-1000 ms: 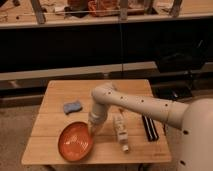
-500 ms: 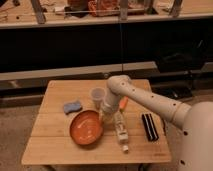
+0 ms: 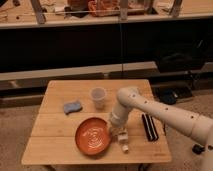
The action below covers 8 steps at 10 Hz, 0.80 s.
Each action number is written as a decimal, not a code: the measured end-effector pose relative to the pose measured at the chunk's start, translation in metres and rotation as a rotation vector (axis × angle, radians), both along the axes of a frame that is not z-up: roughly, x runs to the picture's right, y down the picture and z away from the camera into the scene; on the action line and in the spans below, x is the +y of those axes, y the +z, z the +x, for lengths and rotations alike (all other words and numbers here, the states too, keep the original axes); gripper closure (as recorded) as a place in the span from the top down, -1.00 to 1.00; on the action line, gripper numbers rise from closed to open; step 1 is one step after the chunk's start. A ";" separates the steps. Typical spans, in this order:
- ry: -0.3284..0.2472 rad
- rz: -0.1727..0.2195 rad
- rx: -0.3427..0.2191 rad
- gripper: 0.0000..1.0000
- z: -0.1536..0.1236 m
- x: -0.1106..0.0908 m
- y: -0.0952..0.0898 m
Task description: Drag the ceramic bowl in a circle
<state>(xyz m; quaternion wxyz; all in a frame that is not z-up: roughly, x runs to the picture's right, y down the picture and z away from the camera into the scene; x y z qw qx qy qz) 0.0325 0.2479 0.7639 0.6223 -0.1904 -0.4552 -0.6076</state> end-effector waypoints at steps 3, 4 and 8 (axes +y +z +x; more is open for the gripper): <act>-0.053 0.014 -0.045 -1.00 -0.026 0.022 -0.024; -0.070 0.019 -0.063 -1.00 -0.042 0.022 -0.026; -0.085 0.040 -0.103 -1.00 -0.073 -0.018 -0.007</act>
